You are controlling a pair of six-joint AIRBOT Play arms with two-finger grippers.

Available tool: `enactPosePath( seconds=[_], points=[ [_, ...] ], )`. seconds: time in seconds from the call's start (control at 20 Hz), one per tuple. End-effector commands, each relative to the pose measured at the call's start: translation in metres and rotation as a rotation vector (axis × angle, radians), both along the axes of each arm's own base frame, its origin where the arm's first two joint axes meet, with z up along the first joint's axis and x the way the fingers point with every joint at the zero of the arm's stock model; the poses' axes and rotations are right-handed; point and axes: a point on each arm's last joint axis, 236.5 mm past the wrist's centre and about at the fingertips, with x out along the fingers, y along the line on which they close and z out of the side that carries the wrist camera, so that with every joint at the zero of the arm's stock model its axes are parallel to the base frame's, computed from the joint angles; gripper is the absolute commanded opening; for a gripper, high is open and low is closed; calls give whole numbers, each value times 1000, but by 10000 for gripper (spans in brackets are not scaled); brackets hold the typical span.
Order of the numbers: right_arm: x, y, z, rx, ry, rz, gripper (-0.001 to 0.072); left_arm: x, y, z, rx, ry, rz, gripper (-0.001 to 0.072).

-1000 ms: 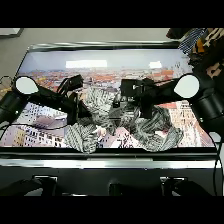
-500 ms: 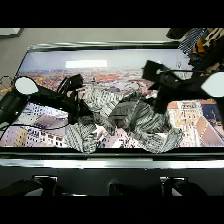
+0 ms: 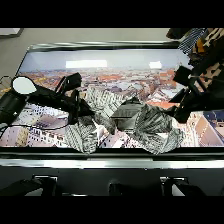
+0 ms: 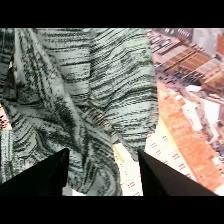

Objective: Fold the clothes and pants, and hang the long-sleeved shirts on hangers.

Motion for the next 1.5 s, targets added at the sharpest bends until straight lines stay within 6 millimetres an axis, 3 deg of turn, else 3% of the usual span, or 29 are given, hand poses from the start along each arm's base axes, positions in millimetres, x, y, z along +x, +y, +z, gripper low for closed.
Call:
enactPosePath(
  seconds=[0.0,0.3,0.5,0.55,0.6,0.7,0.85,0.9,1.0,1.1,1.25,1.45],
  points=[
    [-18,3,-38,25,100,30,509,0,-1,2,-7,-3,-2,17],
    [-15,13,-67,92,114,-1,508,0,-1,2,-7,-3,-2,18],
    [-11,12,-67,80,88,13,477,0,-1,2,-7,-2,-2,18],
    [-11,12,-67,76,85,25,390,0,-1,1,-7,-2,-2,18],
    [-13,12,-68,73,88,36,237,0,-1,1,-7,-2,-2,18],
    [-17,13,-69,68,95,66,31,0,-1,1,-7,-2,-2,19],
    [-26,16,-70,71,125,88,26,0,-1,1,-7,2,1,32],
    [-27,16,-68,70,120,89,25,0,-1,1,-8,9,9,103],
    [-28,15,-60,69,97,63,24,14,-2,4,-25,50,120,356],
    [-24,8,-47,69,66,-42,24,36,-2,9,-61,86,266,551],
    [-31,-7,-26,19,-3,-139,24,76,1,24,-156,114,502,634],
    [-48,-31,2,-35,-91,-294,24,139,19,66,-431,197,877,634]
  ],
)
